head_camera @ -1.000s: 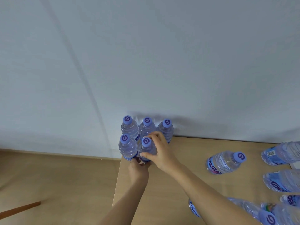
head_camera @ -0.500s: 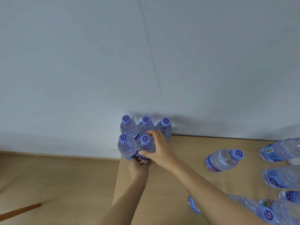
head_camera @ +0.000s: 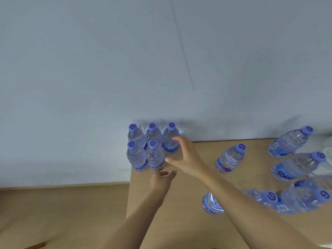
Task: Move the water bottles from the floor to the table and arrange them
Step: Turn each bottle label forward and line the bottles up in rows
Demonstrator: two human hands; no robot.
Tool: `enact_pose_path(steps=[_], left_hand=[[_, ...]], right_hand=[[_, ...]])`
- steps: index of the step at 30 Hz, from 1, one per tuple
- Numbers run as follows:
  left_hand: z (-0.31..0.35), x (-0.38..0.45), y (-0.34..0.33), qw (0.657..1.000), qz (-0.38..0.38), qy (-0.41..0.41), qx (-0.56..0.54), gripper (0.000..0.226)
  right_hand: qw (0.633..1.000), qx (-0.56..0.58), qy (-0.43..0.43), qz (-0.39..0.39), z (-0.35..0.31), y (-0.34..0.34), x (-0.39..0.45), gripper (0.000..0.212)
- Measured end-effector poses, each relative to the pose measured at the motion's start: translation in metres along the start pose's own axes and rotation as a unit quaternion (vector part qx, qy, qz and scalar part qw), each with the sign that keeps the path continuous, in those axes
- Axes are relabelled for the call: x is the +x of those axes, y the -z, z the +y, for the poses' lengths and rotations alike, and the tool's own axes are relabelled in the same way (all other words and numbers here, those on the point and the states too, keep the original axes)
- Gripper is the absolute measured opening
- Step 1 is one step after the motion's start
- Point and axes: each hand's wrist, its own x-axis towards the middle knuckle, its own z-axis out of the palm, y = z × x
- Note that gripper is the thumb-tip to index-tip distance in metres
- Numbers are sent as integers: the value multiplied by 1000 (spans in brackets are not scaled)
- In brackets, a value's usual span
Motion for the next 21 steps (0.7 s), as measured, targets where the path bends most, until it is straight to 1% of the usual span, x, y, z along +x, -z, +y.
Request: enact_pose_path(steps=[4,6,8,10,12,14,16,17,19,21], left_hand=[[13,-12,-5,996,-47,-67,26,50],[20,-16,-10,992,-69,-96,48,40],[27,-20,-18,987,-87,-117,61,35],[32,-22,-27,984,-100,-130,74,32],[35,-24,-36,980,-109,-139,86,30],[36,-25,-43,978,-118,-146,92,30],[37,-26,-48,976,-123,-148,98,32],[38,-27,-50,976,-124,-146,100,33],[40,-27,-52,977,-122,-144,100,35],[42,-26,-53,978,-117,-142,102,35]], right_hand=[[993,-10,23,114,2,24,-14,52],[985,-21,19,171,3,43,-20,48],[975,-41,5,220,7,65,-24,46],[962,-63,-20,264,15,87,-30,46],[952,-73,-57,292,26,104,-34,55],[950,-68,-114,283,38,116,-38,72],[952,-39,-180,245,49,122,-42,89],[951,-21,-207,228,55,122,-44,95],[947,14,-247,205,66,119,-45,98],[940,36,-274,199,75,115,-44,96]])
